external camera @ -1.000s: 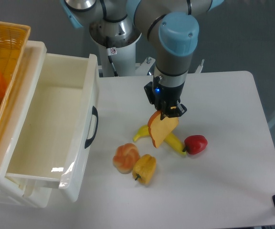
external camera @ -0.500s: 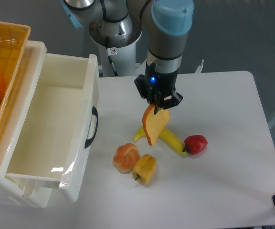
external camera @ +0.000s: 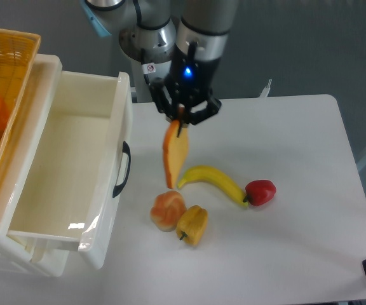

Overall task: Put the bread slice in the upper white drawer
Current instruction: 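Lift the bread slice and carry it over the open white drawer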

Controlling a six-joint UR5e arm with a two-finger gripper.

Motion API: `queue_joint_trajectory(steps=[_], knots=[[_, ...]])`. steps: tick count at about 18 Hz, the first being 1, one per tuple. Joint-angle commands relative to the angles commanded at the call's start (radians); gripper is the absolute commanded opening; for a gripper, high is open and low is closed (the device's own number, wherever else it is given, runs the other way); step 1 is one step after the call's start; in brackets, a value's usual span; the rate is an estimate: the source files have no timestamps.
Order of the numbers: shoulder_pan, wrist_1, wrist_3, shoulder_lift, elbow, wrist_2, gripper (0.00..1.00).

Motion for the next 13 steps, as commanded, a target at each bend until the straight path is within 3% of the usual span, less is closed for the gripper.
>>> queue_joint_trajectory(steps=[7,13], knots=[[-0.089,-0.107,-0.005,0.074,-0.012,-0.049,0.0],[-0.156,-0.112,-0.009,0.101,-0.037,-0.058,0.0]])
